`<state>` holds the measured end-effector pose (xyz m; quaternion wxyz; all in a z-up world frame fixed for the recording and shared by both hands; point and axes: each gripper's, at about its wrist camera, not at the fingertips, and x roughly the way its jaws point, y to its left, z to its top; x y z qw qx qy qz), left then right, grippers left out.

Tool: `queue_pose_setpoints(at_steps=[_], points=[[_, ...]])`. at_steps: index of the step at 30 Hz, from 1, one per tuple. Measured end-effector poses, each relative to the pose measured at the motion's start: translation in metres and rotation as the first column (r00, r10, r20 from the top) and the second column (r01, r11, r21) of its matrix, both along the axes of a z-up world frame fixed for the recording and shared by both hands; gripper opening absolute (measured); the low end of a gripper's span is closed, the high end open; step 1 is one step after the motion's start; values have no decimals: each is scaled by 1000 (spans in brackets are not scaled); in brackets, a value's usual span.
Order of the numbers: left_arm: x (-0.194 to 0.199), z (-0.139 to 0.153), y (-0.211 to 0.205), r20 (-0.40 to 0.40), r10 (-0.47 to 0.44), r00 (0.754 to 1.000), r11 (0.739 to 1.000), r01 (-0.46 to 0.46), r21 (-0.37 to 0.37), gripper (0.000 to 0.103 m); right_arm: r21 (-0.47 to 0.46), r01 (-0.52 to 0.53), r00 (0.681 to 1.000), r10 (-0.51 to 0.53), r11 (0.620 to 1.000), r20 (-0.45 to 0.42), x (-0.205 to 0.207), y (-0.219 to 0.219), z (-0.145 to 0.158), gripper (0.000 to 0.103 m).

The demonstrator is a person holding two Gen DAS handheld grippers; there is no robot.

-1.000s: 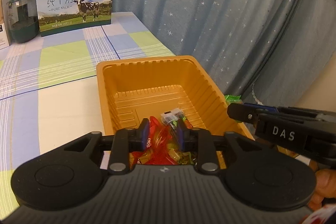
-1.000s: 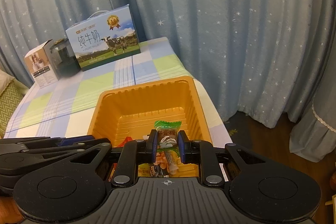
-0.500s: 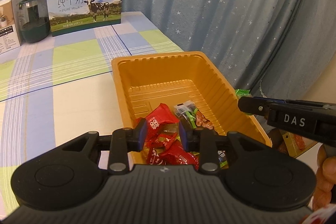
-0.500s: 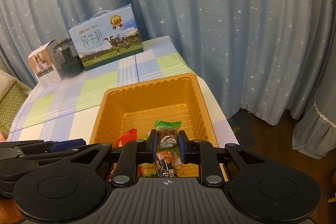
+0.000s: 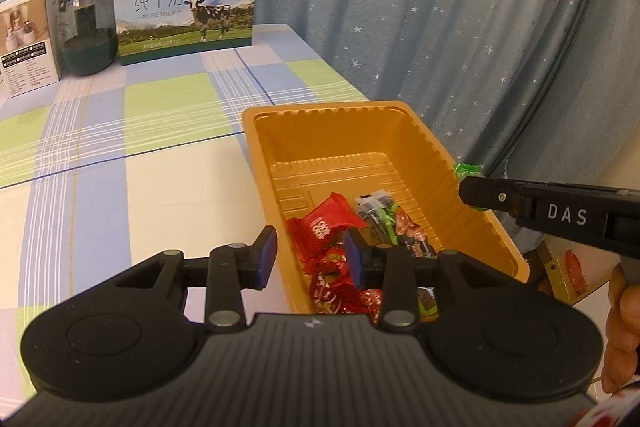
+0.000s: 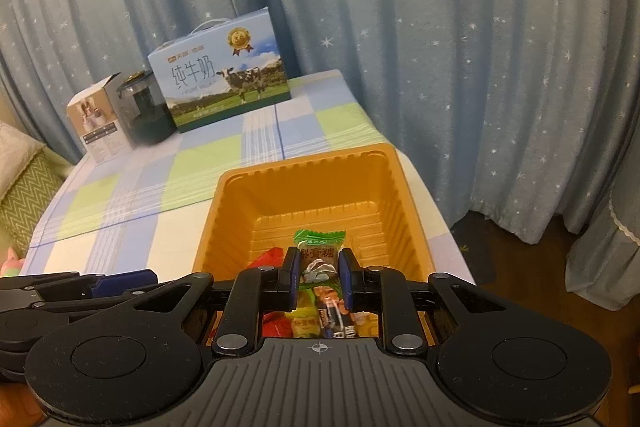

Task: Organize snacks
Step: 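Lower both tools into the tray and open the left tool to drop the red candy, then open the right tool to release the green candy into the tray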

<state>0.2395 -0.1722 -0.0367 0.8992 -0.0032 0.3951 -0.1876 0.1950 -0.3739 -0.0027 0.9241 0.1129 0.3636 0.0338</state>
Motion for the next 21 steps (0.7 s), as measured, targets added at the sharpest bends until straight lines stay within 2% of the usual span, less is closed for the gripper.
queue_pose_setpoints(at_steps=[13,15,17,18,21], points=[[0,-8,6,-19,13,1000,1000,-13,-2,38,25,-38,999,38,999,3,14,8,-3,21],[-1,-8,7,-19,16,1000,1000,-16,0,44,25,-50,999,50,998,2,15,9,-3,23],[-1,-9,7,-21,18,1000,1000,-18,1,46,36,-36,999,36,999,11,14,6,-2,54],[-1,-9,8,-23,19,1000,1000,-19,2,46,55,-24,1000,23,998,17,12,3,-2,57],[-2,-10,9,-24,21,999,1000,-21,5,48,73,-1,1000,1,997,6,10,-2,-2,58]])
